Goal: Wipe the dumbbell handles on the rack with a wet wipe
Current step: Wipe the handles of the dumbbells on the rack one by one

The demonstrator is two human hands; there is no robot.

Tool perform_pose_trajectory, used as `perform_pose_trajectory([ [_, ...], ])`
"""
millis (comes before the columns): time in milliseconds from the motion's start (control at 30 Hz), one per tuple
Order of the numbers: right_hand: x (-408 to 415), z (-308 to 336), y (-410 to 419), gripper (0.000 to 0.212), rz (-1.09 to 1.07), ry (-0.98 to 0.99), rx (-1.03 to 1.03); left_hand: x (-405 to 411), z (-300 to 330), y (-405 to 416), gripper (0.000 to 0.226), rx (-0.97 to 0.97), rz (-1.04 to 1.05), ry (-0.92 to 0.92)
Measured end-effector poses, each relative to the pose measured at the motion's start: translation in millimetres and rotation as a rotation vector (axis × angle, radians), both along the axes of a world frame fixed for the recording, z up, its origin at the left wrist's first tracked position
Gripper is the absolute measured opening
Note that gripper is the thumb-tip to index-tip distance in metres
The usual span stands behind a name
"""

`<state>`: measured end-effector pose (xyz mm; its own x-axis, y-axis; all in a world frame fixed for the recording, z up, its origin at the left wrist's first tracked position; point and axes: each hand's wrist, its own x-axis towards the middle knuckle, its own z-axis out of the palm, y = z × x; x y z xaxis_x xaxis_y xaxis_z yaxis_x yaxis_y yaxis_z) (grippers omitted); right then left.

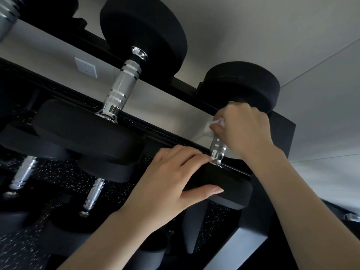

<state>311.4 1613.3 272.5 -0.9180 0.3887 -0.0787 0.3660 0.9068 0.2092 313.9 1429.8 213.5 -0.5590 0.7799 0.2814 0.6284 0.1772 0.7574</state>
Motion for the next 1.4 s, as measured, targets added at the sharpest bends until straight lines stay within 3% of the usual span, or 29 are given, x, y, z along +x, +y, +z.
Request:
perform_pose_trajectory([
  [267,24,4,-17,0.023,0.113,-0.179,-0.209,0,1,-2,0.052,-0.031,-0.001,0.05],
  [500,53,4,3,0.008,-0.01,-0.07,-0.716,2,4,-9,0.056,-0.065,0.015,0.11],
  [633,77,7,13,0.007,-0.131,0.037,-0.904,4,9,-11,0.059,-0.089,0.033,0.164],
  [867,137,4,-3,0.003,-0.434,0.638,-0.798,6,6,-19,0.067,-0.144,0.006,0.206],
  [967,161,2,-23,0.003,-0.511,0.797,-0.684,10,0,-36,0.068,-0.141,0.019,0.216],
  [1133,198,-12,-65,0.007,-0.628,0.917,-0.626,31,-23,-84,0.067,-0.228,0.006,0.247],
  [1400,239,-59,-151,0.007,-0.76,0.9,-0.646,77,-95,-141,0.07,-0.503,-0.152,0.343],
])
